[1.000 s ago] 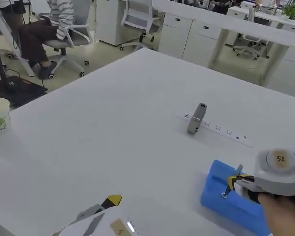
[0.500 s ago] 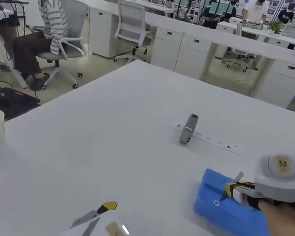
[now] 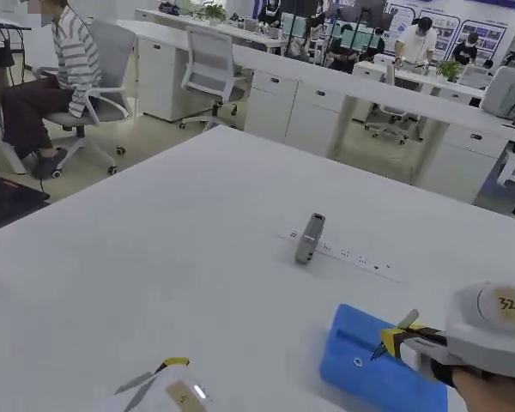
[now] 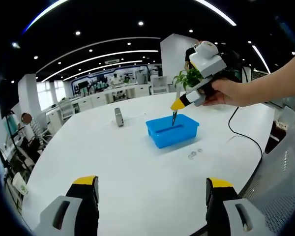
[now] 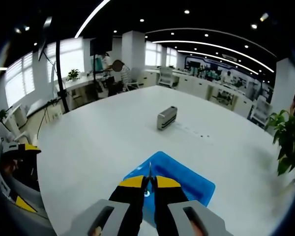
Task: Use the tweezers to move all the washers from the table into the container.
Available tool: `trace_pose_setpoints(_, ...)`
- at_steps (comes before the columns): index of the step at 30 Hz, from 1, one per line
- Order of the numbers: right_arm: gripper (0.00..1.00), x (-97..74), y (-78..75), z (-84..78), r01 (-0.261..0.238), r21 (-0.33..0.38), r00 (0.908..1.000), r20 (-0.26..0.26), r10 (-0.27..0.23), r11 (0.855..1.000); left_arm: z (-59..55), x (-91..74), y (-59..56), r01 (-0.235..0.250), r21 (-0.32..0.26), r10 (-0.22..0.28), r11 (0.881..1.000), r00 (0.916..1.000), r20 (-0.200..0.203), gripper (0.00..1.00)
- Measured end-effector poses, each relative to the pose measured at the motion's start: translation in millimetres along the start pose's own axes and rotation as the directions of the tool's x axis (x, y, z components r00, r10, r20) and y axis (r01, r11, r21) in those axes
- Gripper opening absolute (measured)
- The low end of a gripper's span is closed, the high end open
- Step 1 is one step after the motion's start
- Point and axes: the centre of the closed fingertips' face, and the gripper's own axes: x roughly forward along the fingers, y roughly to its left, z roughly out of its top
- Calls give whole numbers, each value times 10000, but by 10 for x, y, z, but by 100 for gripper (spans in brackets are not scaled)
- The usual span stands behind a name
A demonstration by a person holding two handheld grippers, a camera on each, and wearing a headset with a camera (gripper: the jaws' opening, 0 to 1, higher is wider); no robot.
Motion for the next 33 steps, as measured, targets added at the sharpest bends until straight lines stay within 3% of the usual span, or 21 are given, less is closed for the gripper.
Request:
trace_pose_setpoints(5,3,-154,118,-12,-328,181,9991,285,323,9993,-13,3,7,-53,75,53,10000,10000,-70,92)
trace_pose_setpoints(10,3,-218,202,-156,-530,199,9985,158,527,9984,-18,4,5,-64,103,65,9999,9999,-103,92)
trace_pose_setpoints(15,3,-227,221,-291,-677,461,9977,-15,679,9966,-43,16,-7,-40,202,45,9998,9997,-252,92)
trace_pose_setpoints(21,3,-223,289,-479,-744,1264,9967,-216,778,9892,-54,16,-14,-6,214,13,9998,9995,-319,92)
trace_pose_setpoints(27,3,-174,342,-705,-644,1462,9947,-699,753,9872,-58,17,-20,4,266,5,9996,9994,-355,91)
trace_pose_setpoints(33,3,-132,374,-821,-633,1554,9917,-1009,796,9858,-56,14,-12,-26,271,35,9996,9994,-338,91)
